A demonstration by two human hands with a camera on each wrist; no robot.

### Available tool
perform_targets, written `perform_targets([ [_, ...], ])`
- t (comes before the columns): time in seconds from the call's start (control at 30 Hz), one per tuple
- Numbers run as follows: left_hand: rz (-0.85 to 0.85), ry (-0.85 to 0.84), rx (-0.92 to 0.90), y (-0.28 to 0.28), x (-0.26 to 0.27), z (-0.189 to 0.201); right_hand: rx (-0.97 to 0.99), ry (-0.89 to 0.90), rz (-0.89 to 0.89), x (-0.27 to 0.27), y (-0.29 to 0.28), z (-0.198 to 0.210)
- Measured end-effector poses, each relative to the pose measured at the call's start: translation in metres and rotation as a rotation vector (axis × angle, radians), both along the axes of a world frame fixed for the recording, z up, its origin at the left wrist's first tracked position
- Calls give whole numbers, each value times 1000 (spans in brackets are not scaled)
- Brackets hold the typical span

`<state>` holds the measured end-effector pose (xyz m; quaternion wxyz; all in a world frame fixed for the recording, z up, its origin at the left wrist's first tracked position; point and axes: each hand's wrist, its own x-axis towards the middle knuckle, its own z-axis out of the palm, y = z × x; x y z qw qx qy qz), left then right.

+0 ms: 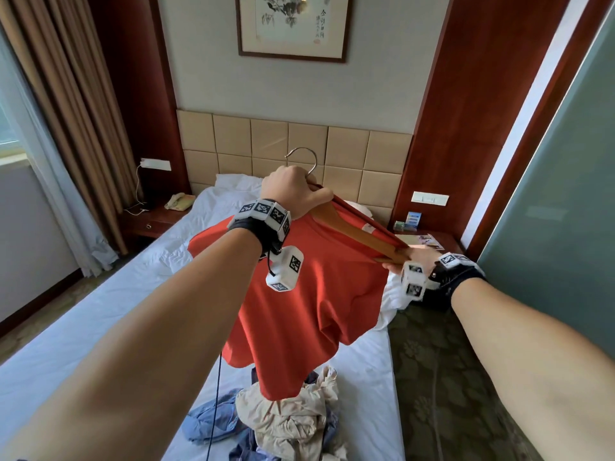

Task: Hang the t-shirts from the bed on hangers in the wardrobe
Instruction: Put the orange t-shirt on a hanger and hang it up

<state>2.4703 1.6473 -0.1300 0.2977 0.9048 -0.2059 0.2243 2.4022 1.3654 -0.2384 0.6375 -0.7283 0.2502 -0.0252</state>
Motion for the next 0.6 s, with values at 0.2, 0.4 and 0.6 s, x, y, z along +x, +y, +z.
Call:
perform_targets([
  [0.2, 21, -21, 61, -6, 1, 1, -1063, 230, 27, -2, 11, -2],
  [0.4, 63, -53, 103, -11, -2, -3, -1332, 266, 93, 6, 20, -8],
  [0.6, 59, -85, 141, -10, -3, -8, -1060, 288, 151, 33, 20, -3],
])
